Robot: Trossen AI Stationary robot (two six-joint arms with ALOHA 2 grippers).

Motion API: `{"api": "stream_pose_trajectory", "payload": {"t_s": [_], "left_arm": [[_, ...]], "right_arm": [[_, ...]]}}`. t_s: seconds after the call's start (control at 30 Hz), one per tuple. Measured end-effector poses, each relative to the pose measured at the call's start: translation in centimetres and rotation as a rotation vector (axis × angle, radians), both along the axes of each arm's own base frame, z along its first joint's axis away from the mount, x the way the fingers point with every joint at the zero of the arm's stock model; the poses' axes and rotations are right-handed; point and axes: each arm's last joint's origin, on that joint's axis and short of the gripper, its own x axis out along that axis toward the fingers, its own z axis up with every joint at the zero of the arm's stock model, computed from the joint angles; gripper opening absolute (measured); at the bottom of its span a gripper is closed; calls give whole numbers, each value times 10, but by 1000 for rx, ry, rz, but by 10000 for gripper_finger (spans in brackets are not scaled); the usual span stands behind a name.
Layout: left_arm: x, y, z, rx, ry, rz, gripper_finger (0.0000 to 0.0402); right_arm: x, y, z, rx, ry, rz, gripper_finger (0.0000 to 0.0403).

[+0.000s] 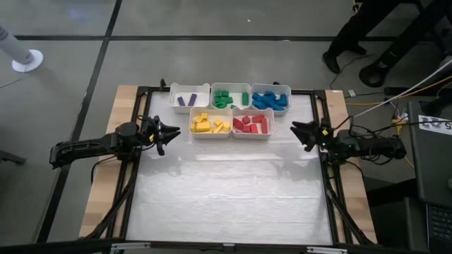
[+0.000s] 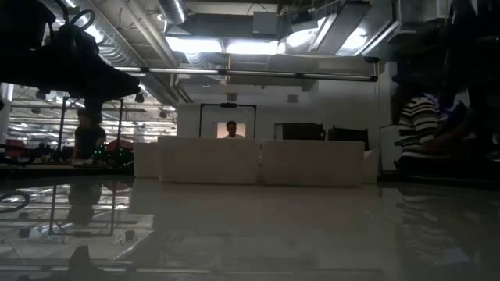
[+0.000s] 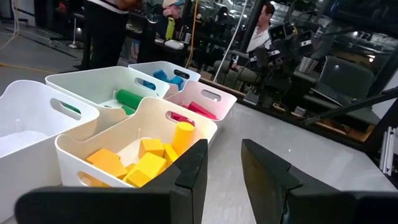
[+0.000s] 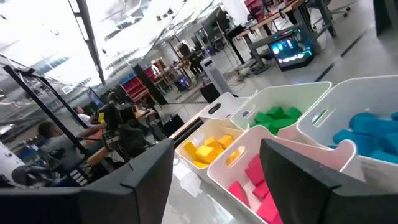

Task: Sort blocks
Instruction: Return to Home Position

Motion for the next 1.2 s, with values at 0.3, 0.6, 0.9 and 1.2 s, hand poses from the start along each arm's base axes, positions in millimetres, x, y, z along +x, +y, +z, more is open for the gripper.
{"api": "stream_pose_trajectory", "payload": {"t_s": [0.3, 0.6, 0.9, 1.2], "left_arm": [[0, 0, 0, 0, 0, 0, 86], [0, 0, 0, 30, 11, -1, 86], [0, 0, 0, 26, 9, -1, 86], [0, 0, 0, 42, 15, -2, 86]], "right_arm": [[9, 5, -21, 22, -40, 166, 239], [12, 9, -24, -21, -59, 281, 239], [12, 10, -26, -241, 25, 289, 239], [13, 16, -34, -297, 79, 524, 239]]}}
